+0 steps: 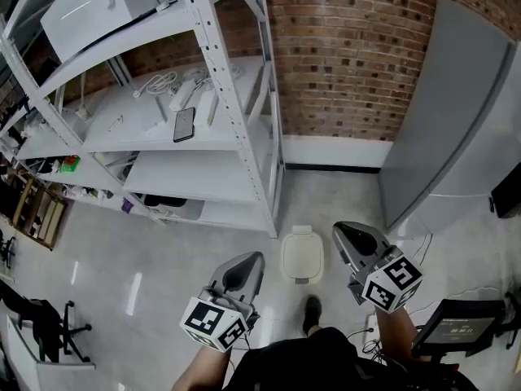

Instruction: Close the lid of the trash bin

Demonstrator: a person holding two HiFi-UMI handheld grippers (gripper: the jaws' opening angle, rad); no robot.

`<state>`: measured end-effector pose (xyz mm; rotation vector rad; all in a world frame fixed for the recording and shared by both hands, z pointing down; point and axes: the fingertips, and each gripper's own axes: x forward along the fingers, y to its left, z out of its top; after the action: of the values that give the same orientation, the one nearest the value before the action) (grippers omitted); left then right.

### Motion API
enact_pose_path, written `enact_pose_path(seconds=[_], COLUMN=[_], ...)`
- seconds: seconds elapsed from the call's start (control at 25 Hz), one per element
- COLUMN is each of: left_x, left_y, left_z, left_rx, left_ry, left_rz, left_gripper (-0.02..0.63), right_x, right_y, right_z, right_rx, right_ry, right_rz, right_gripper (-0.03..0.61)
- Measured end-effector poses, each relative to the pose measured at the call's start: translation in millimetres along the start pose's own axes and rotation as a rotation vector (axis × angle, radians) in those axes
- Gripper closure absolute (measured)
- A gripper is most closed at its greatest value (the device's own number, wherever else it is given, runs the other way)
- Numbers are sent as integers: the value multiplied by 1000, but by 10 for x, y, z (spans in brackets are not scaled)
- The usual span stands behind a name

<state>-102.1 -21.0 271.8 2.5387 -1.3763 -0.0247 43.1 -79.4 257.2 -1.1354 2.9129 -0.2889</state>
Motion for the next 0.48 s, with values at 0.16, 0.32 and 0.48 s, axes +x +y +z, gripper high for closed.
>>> enact_pose_path(seconds=[0.16,0.32,0.48], left_x=[-595,-1187,-1684], left_y=[-21,-80,-232], left_z=[-77,-105,-172], left_rx=[-7,-25,-60], left_ry=[-30,-51,-47], left_rz=[-17,-50,-82], left_gripper=[624,624,626], right_x=[-198,-442,-783], right_y=[522,1076,1592], right_z=[-83,-212,-255], right_rx=[0,12,4], right_ry=[-7,-3,-13], right_rz=[-40,-83,-127], right_gripper=[569,569,569])
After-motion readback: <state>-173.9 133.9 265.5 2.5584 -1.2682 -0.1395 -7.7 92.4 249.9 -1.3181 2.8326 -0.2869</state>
